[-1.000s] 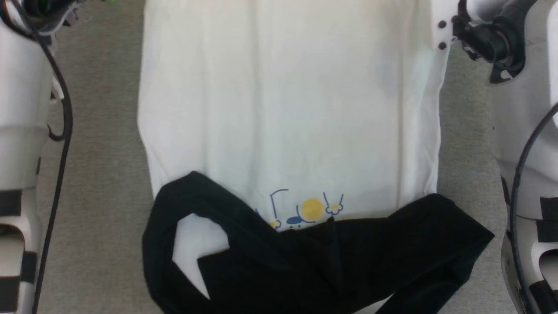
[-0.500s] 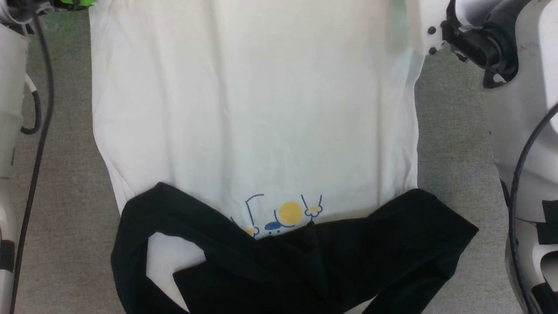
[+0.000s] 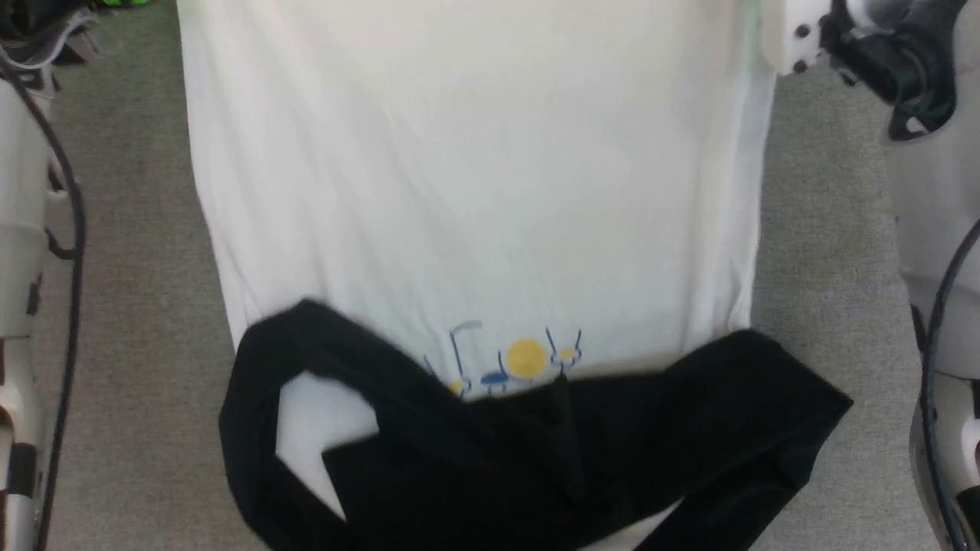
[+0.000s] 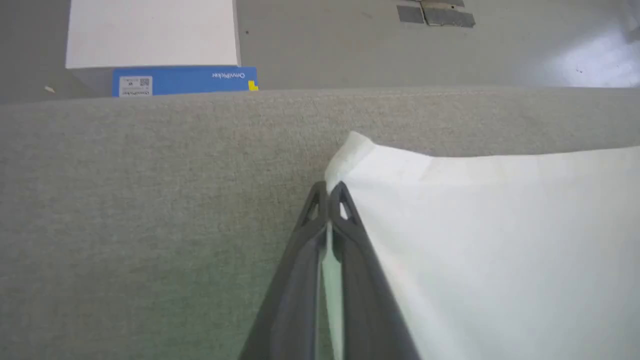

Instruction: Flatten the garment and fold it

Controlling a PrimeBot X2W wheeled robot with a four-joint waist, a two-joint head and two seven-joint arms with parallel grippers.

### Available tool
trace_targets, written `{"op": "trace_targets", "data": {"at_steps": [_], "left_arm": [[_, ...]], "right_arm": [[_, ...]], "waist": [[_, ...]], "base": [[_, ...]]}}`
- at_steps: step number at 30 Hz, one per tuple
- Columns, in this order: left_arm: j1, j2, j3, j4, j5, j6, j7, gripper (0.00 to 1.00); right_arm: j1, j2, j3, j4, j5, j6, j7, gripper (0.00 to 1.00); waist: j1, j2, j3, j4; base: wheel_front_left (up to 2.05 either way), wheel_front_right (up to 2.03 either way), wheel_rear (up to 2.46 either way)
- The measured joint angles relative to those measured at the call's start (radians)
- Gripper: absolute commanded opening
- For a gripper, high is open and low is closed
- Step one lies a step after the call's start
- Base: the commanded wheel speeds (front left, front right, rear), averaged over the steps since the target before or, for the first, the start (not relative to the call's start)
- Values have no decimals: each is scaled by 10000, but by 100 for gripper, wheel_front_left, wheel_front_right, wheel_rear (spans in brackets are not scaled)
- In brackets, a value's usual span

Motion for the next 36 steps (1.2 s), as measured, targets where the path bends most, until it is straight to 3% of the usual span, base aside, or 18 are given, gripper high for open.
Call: {"op": "trace_targets", "data": {"at_steps": [5,11,18,30,36], "left_arm": [[-161,326,8,67,531,-265,-1515,0],[-884,322,-21,374,938,-441,-3237,0],[-833,171,-407,1001,535,-527,-3806,0],[2846,293,-1921,-324,-1430,-533,-5747,0],[4816,372,-2222,-1137,-1779,-529,-6309,0]], "right_arm": [[-635,59,-288,157,-301,2,-757,0],[-1426,169,-593,625,-884,2,-1827,0],[-1436,244,-408,1381,-832,2,-2594,0],[1757,-566,407,1283,1177,2,-3181,0],[3792,-890,288,706,2155,2,-3116,0]], "waist": [[0,0,-195,160],[0,0,-389,311],[0,0,-809,402],[-1,0,-2910,599],[-1,0,-4263,718]], "base": [[0,0,0],[0,0,0],[0,0,0],[0,0,0],[0,0,0]]}}
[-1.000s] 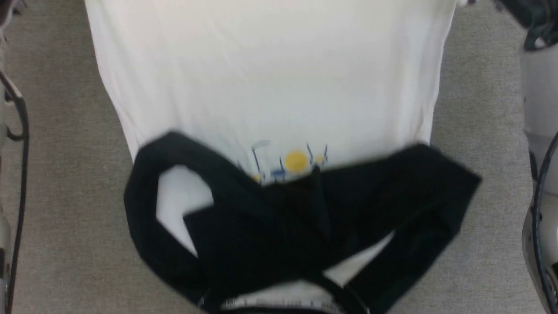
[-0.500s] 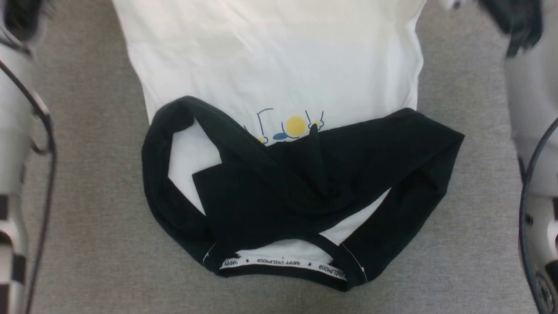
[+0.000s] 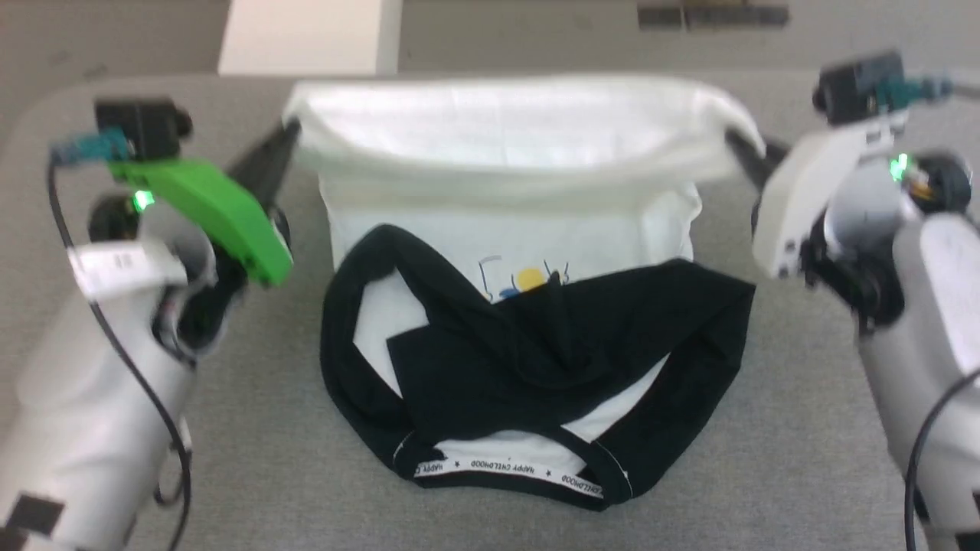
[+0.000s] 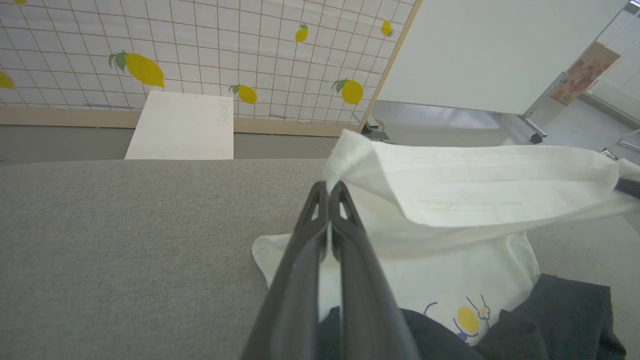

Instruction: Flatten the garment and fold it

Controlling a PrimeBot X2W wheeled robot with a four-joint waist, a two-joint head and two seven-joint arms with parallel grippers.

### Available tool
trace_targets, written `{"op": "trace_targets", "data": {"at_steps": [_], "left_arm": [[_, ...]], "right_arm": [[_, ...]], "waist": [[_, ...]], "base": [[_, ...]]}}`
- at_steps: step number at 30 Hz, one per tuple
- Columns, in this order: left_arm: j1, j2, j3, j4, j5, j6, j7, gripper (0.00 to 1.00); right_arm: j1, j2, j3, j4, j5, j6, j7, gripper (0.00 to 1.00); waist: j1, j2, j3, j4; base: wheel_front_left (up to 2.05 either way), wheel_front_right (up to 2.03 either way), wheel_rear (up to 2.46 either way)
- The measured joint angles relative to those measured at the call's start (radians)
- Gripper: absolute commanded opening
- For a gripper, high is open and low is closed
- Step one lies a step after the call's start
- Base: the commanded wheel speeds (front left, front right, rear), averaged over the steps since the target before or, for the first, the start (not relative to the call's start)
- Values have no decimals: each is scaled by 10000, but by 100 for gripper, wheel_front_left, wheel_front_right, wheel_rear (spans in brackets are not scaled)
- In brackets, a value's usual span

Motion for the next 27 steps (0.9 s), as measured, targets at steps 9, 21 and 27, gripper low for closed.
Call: {"op": "trace_targets", "data": {"at_steps": [9,21,27], "left_arm": [[2819,77,105,-1546,-543,637,-679,0],[5841,71,-295,-2686,-1239,1463,-593,0],[6009,-466,-518,-1835,-1561,1325,-646,0]], "right_arm": [[2755,-25,-702,-1367,587,0,284,0],[5610,199,-1488,-2401,564,0,757,0],[6213,581,-1551,-1979,355,0,585,0]], "waist": [[0,0,-1772,162],[-1,0,-2939,322],[0,0,-2833,318]], "base": [[0,0,0],[0,0,0],[0,0,0]]}}
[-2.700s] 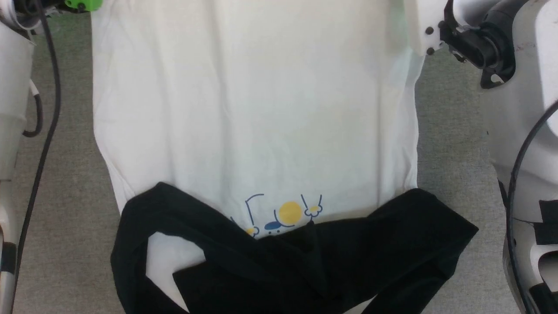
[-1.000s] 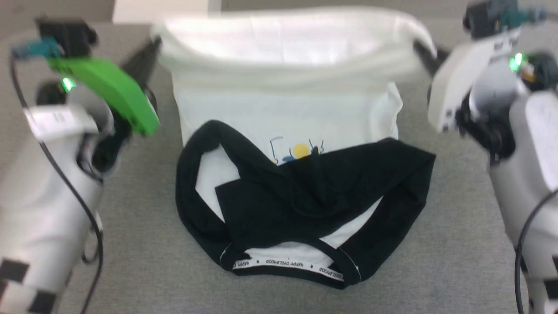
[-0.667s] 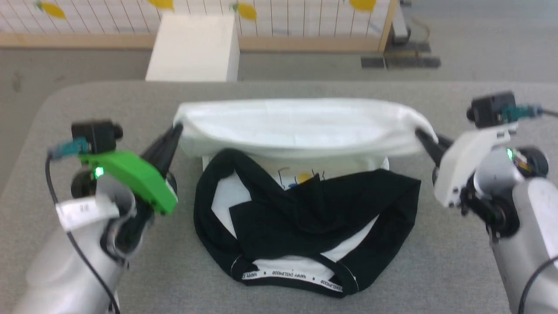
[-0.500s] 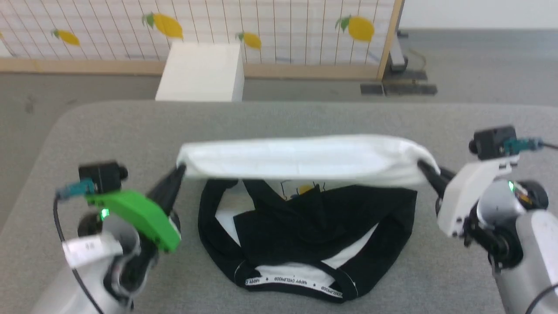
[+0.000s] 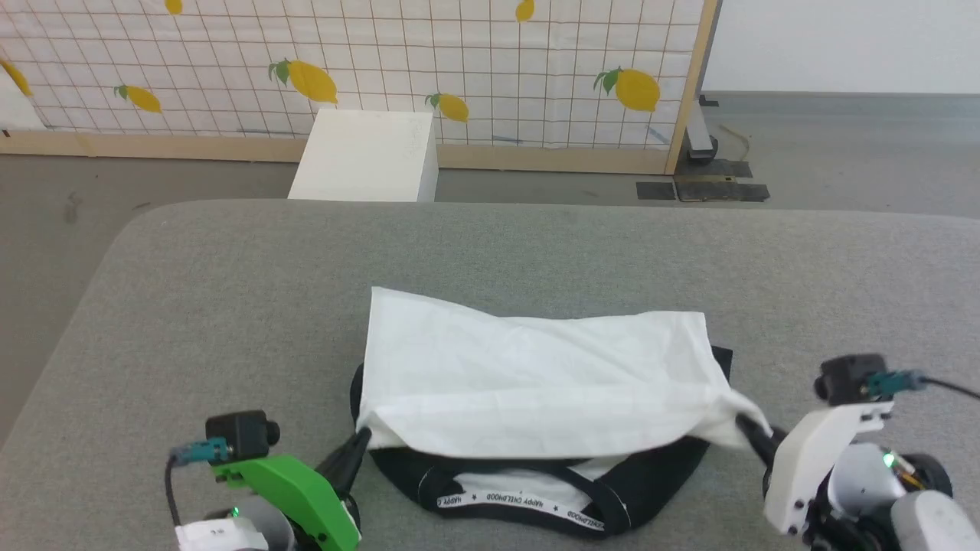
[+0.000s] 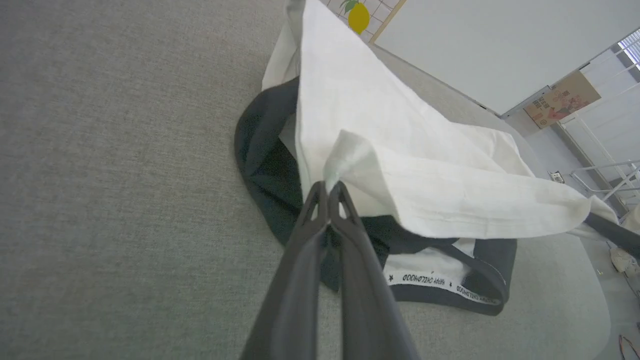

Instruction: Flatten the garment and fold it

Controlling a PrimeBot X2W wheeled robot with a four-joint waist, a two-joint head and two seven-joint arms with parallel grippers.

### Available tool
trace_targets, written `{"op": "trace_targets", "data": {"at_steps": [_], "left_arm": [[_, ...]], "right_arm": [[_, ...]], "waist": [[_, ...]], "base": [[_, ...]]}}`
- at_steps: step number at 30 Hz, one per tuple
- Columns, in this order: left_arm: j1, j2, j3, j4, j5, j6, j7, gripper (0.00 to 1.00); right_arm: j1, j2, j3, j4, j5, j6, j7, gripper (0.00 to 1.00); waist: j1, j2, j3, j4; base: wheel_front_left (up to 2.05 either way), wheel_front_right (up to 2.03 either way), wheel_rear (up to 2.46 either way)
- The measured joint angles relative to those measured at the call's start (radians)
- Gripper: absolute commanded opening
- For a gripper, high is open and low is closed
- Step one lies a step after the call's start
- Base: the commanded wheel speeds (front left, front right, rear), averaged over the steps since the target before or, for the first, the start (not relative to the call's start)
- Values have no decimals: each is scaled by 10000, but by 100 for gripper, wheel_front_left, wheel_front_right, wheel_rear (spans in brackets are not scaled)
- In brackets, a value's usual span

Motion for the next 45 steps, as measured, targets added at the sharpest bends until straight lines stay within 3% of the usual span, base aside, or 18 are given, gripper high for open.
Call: {"op": "trace_targets", "data": {"at_steps": [12,13,14,15,22,27,31,38,42,45], "left_arm": [[10,-336,-215,1852,-188,63,424,0],[10,-336,-192,1902,-219,117,462,21],[10,-332,-167,1939,-261,161,499,75],[10,-326,-136,1965,-314,213,522,100],[198,127,35,1804,-593,752,1099,100],[632,694,249,1062,-821,1432,1687,100],[676,1204,1034,15,-690,1864,744,100],[506,1638,1941,-1327,986,2161,-2288,100],[124,1532,2520,-2042,2625,2165,-2723,100],[-171,951,3499,-3016,4504,1845,-2763,100]], "right_arm": [[244,196,468,1269,-282,0,-399,0],[248,184,516,1287,-274,0,-389,33],[262,180,535,1266,-242,0,-401,100],[273,171,545,1225,-171,0,-407,100],[761,-198,219,372,518,0,-196,100],[1219,-326,-731,-454,1028,-2,318,100],[1249,-349,-1664,-1083,1143,-2,725,100],[749,-506,-2056,-1327,1078,-2,1900,100],[161,-838,-1684,-1179,1080,-2,2742,100],[-222,-970,-1406,-955,1122,-2,3120,100]], "waist": [[0,0,117,-94],[0,0,109,-92],[0,0,95,-90],[0,0,78,-89],[0,0,-258,-113],[0,0,-500,-130],[1,0,-523,-82],[1,0,-165,9],[1,0,236,77],[1,0,593,154]], "base": [[0,0,0],[0,0,0],[0,0,0],[0,0,0],[0,0,0],[0,0,0],[0,0,0],[0,0,0],[0,0,0],[0,0,0]]}}
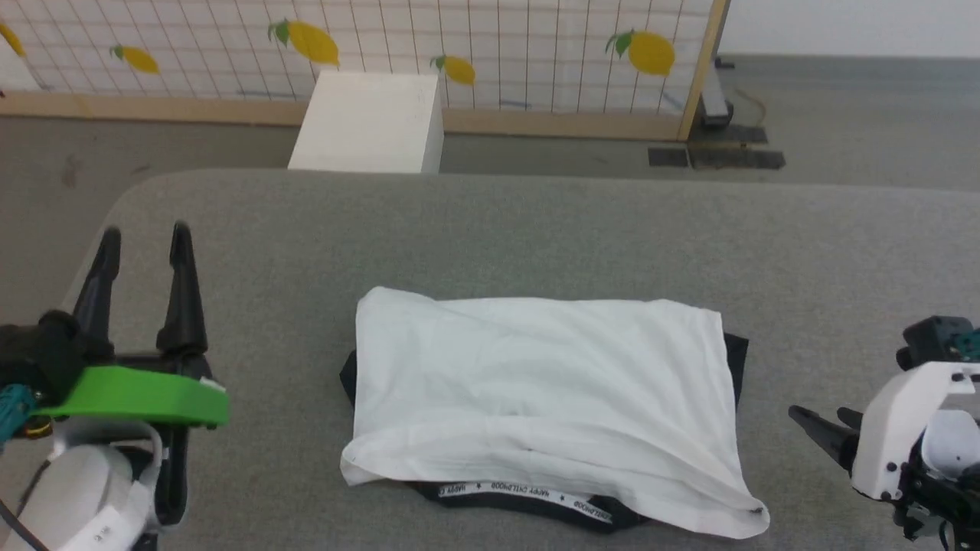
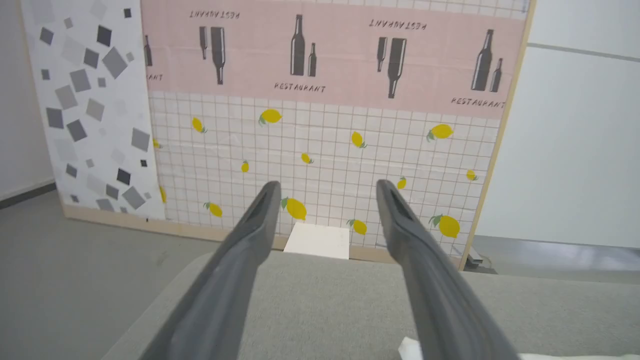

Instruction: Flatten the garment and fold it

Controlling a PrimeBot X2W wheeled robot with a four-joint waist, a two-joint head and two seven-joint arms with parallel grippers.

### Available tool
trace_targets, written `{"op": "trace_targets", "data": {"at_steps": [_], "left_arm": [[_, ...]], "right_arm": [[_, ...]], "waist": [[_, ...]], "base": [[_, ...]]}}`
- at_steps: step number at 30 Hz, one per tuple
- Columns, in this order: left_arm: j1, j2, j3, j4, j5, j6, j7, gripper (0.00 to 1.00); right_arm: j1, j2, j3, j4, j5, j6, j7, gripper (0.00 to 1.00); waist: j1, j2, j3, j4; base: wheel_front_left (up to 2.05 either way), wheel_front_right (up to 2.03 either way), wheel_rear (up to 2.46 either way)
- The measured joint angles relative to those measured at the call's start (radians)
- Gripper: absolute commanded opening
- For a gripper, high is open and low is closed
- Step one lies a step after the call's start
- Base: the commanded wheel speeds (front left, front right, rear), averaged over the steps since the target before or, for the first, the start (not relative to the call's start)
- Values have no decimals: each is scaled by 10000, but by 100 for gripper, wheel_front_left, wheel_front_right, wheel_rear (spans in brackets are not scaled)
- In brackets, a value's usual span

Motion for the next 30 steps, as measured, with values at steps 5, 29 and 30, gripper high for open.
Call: {"op": "trace_targets", "data": {"at_steps": [5,29,30], "left_arm": [[105,-1304,922,-617,1659,-1032,-10,100],[375,-3467,2458,809,3095,-3081,-8,100],[374,-3490,2483,813,3116,-3087,-8,100]], "right_arm": [[-333,-127,437,368,15,0,288,100],[-2139,186,3446,2681,489,-2,-1453,100],[-2196,173,3526,2767,539,-2,-1534,100]], "waist": [[0,0,599,182],[0,0,1684,890],[0,0,1676,908]], "base": [[0,0,0],[0,0,0],[0,0,0]]}}
